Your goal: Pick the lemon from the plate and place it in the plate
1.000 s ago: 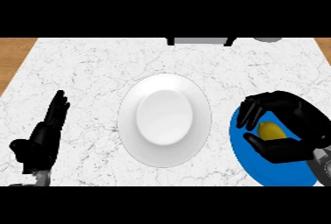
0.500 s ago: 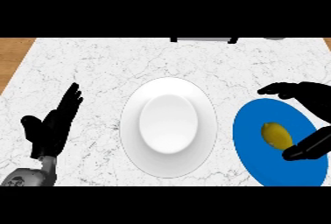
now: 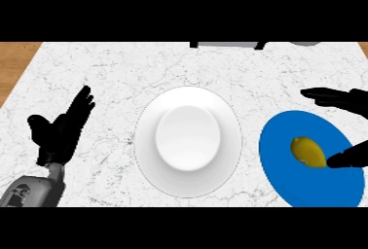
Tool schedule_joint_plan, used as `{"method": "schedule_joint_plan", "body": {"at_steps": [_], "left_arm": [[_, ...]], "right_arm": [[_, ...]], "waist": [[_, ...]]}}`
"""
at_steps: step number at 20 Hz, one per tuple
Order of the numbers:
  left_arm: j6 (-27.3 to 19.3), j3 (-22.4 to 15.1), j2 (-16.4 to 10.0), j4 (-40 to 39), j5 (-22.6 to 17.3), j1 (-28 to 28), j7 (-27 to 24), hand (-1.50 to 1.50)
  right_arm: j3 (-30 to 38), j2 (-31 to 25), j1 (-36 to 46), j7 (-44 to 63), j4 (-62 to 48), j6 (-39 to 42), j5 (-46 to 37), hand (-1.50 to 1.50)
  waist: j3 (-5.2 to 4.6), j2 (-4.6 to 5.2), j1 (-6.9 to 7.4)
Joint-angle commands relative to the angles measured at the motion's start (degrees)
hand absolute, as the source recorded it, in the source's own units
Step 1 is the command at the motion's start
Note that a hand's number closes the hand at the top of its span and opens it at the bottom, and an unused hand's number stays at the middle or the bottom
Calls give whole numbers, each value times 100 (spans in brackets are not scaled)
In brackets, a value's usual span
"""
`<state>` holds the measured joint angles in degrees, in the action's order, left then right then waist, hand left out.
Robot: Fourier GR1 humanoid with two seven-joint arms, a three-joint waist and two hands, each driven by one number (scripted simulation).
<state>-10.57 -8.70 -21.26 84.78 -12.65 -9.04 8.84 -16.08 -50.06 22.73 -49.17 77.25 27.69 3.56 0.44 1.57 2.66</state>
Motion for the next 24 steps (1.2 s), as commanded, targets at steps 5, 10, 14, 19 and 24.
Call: {"method": "schedule_joint_plan", "body": {"at_steps": [5, 10, 14, 19, 24], "left_arm": [[42, -22, 137, -251, 23, -97, -53, 0], [94, 56, 112, -361, 26, -109, -52, 0], [239, 164, 71, -731, 77, -367, -253, 0], [59, 29, 270, -427, 192, -149, -142, 0], [170, 277, 229, -668, 103, -288, -105, 0]], "right_arm": [[-920, -482, 21, -2141, -612, 73, -1407, -150], [-1239, -620, 396, -2540, -1166, -710, -2119, -150], [-1433, -414, 762, -2693, -1812, -1279, -2622, -150], [-1755, -73, 945, -2703, -2392, -1909, -3244, -150], [-1947, 74, 1020, -2510, -2334, -1869, -3457, -150]], "waist": [[-17, -48, 4], [-25, -78, -17], [-32, -66, -49], [-29, -93, -31], [-39, -124, -161]]}}
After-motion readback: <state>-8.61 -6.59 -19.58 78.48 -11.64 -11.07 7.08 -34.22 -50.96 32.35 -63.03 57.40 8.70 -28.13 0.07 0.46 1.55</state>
